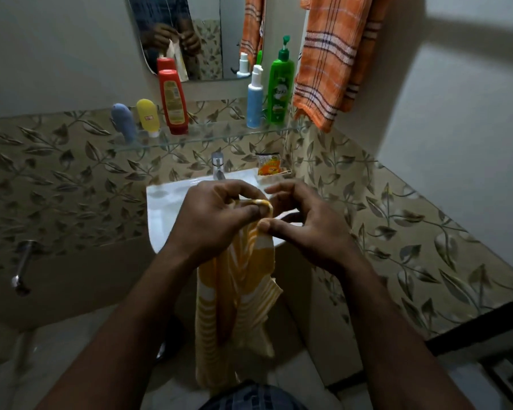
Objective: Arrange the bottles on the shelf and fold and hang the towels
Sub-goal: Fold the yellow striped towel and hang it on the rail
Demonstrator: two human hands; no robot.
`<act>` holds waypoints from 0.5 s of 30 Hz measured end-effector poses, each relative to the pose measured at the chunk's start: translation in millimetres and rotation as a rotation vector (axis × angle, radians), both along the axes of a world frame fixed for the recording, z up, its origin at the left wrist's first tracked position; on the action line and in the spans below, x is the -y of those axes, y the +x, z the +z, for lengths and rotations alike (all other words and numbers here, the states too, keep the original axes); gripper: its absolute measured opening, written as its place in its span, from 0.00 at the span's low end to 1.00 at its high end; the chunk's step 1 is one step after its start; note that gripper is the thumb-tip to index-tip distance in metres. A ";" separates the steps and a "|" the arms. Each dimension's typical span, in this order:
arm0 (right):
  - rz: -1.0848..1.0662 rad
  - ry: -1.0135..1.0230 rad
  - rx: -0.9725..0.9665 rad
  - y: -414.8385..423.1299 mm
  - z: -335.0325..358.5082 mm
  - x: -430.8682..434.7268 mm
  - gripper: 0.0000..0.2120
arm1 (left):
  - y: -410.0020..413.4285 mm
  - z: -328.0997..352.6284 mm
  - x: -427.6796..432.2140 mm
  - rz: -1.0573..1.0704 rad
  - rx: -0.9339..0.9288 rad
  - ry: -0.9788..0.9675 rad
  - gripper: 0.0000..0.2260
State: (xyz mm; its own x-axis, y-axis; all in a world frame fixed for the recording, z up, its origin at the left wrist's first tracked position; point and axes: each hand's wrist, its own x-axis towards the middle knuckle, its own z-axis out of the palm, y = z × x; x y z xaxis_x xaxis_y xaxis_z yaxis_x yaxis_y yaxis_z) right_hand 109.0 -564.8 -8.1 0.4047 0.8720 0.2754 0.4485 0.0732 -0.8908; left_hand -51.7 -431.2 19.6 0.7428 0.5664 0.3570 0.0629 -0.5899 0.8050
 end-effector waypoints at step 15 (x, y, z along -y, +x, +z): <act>-0.083 0.091 0.289 14.5 -4.6 -9.2 0.07 | -7.2 1.3 -11.1 0.032 -0.238 0.031 0.32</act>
